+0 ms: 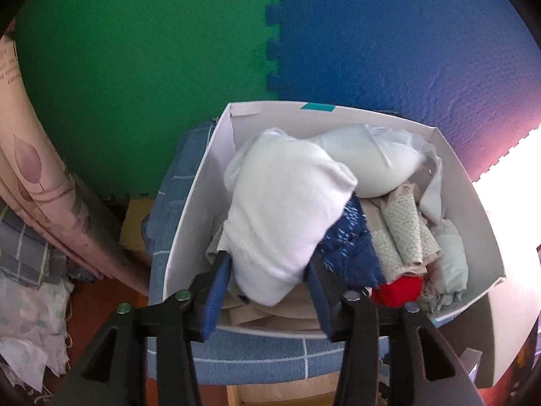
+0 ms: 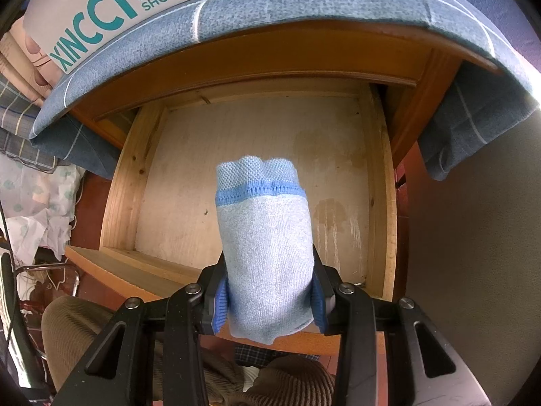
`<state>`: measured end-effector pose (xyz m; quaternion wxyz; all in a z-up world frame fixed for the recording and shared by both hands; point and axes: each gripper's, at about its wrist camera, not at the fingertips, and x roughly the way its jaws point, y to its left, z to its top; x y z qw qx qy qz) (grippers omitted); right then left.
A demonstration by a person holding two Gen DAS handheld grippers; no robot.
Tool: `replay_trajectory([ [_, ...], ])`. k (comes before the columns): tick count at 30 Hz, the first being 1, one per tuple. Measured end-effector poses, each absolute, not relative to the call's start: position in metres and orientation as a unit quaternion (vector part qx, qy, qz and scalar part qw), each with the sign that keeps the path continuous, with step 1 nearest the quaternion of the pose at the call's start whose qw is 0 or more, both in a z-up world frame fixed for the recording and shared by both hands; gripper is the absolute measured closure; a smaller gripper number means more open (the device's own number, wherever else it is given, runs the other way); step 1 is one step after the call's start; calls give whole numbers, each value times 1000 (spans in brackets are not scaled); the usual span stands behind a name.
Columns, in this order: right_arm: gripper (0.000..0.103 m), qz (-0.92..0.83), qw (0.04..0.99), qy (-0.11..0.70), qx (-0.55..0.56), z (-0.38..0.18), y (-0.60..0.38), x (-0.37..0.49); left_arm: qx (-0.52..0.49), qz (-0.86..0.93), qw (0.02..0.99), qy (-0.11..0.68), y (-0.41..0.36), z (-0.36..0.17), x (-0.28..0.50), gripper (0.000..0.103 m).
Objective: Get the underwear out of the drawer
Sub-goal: 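Lower the white rolled sock into the box and open the left tool, then move the left tool back over the empty drawer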
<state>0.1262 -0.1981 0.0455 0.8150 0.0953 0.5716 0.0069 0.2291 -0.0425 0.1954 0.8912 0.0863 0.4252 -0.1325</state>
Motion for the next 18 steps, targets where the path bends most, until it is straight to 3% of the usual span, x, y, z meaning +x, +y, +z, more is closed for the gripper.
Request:
replay_trajectory([
  [3,67,7,815,572,94,45,-197,127,92,-136,897,410,-44,203,219,44],
  [18,67,6,815,572,89,45,-198,126,96,-146,903,393,-32,226,189,44],
])
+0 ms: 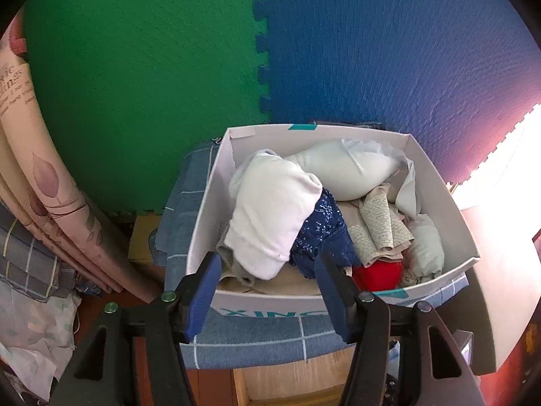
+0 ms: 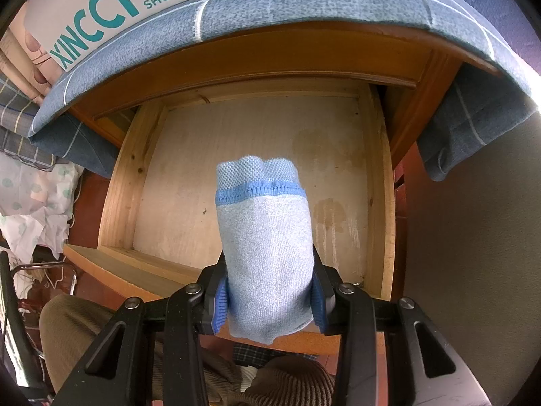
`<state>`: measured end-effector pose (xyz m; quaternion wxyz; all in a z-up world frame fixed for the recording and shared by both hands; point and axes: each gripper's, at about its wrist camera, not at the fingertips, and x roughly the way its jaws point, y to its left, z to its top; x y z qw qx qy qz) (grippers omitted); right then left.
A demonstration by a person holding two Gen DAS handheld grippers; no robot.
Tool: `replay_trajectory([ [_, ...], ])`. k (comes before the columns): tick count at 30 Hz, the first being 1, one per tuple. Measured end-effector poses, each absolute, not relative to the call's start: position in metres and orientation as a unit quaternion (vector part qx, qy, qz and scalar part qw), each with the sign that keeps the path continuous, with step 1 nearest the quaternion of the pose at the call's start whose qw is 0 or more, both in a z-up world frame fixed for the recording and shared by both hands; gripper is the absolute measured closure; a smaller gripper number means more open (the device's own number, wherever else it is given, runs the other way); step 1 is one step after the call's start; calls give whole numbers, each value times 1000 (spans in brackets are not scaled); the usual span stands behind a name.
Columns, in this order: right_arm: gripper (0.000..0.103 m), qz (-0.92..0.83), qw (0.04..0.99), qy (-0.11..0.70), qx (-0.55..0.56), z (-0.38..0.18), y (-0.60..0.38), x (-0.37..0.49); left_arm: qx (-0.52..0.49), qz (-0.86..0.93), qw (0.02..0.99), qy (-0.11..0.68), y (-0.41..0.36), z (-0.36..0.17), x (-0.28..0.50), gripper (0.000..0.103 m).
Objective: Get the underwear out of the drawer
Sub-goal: 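Move the left tool back over the empty drawer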
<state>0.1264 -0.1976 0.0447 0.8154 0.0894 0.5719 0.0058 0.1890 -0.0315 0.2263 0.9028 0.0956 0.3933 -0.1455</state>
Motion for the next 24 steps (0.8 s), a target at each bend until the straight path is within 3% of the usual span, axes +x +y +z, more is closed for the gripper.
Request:
replay_trajectory([
  [10,67,4,817,571,82,46,-195,126,104,-116,918,365,1,213,137,44],
  [24,67,-2,822,566,63,47,-193,125,64,-61,894,439,30,78,76,44],
])
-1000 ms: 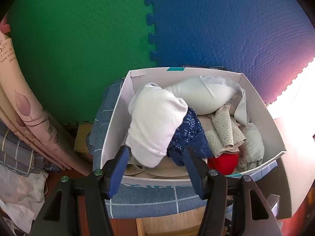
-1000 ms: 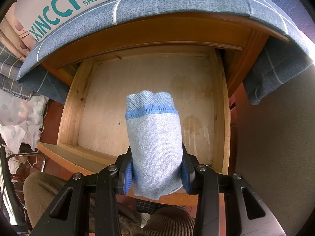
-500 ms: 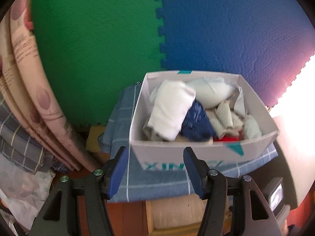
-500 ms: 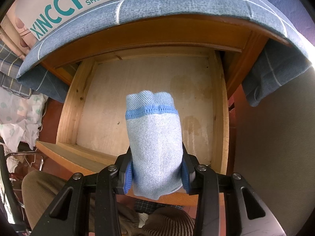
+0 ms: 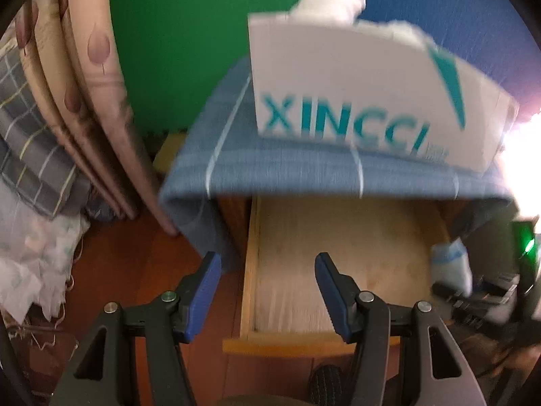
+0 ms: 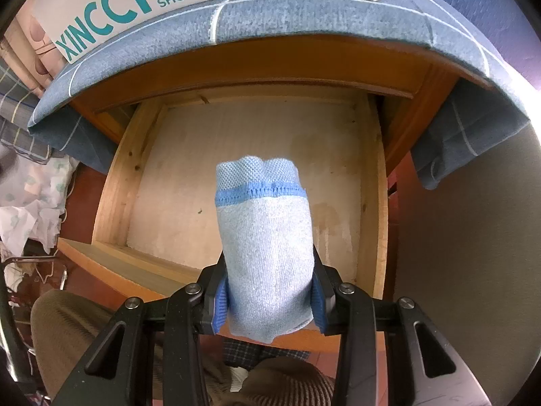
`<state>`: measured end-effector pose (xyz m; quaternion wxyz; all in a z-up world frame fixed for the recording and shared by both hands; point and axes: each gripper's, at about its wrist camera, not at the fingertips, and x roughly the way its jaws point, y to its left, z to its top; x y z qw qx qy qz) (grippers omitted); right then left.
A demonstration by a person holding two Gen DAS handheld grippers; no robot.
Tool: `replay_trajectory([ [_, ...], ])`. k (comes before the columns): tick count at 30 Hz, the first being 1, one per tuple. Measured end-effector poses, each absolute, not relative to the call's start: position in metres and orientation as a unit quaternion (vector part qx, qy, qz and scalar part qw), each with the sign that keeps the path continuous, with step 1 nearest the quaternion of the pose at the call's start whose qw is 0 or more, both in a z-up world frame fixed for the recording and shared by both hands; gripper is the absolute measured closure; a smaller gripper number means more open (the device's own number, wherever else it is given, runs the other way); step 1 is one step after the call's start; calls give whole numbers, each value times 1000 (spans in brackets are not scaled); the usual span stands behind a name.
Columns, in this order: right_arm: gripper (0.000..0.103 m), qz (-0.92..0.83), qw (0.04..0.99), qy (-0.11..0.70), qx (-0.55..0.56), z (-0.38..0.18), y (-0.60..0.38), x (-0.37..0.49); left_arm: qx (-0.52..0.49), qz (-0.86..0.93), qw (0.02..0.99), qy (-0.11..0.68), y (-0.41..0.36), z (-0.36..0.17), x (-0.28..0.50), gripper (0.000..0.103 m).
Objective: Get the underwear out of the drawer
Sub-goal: 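Move the left tool back over the empty drawer, then carry the pale blue sock into the box and open the right tool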
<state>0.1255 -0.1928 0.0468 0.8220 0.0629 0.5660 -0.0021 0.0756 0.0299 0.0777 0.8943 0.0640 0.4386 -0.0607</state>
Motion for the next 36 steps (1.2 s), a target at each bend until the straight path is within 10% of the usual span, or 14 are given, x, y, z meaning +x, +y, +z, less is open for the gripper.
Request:
replay_trajectory([
  [22,67,16,854,517,53,83,-187,114,29,-28,900,433,40,20,48,44],
  [36,67,66,890,449,55,198,-175,96,31,-27,900,433,41,22,49,44],
])
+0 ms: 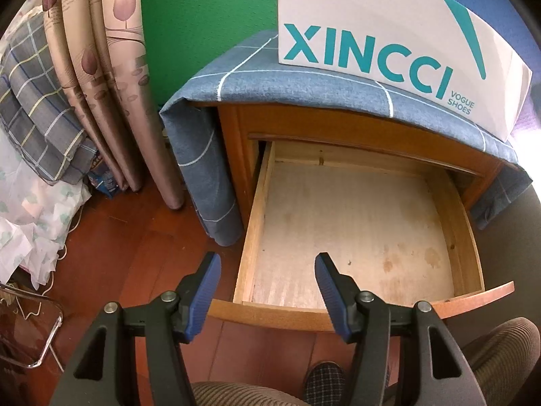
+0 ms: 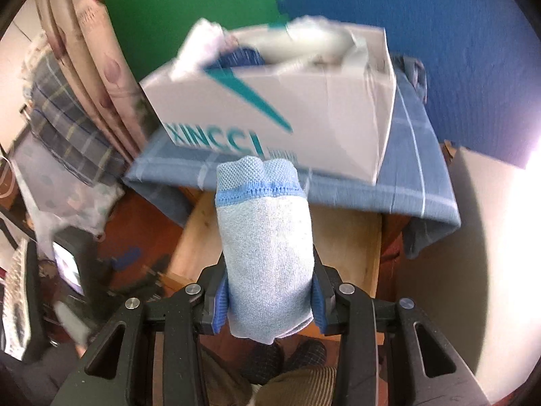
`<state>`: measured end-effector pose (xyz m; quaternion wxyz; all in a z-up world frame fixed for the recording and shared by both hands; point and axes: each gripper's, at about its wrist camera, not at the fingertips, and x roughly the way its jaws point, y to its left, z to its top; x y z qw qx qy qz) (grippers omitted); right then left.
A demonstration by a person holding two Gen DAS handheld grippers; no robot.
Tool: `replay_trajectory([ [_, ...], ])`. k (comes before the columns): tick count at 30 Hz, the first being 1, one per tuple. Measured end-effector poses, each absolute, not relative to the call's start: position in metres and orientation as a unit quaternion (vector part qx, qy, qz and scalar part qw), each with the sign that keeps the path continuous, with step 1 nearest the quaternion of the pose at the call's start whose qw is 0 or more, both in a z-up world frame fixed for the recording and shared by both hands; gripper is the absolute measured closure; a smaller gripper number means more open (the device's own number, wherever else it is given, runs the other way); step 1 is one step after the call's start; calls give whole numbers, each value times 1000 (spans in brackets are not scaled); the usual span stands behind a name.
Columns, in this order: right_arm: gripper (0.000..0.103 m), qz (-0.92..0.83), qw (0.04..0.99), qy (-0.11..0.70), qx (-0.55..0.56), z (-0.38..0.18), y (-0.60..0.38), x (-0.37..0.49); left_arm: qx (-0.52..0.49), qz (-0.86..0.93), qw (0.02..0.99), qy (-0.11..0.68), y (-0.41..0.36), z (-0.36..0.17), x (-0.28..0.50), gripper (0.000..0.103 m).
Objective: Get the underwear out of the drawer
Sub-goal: 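Carry the pale blue sock into the box and open the right tool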
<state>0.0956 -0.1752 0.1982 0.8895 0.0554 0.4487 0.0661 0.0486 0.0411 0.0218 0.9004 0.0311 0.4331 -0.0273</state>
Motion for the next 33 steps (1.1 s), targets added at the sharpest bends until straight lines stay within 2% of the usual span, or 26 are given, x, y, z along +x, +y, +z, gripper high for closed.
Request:
replay_trajectory([
  [10,67,67,918,385,60,282,-176,127,28,-26,900,434,42,21,50,44],
  [15,67,48,924,377,41,301,-176,159,28,-26,901,432,42,21,49,44],
  [33,65,-18,884,467,14,244,-183,271,18,-21,899,438,47,19,50,44],
])
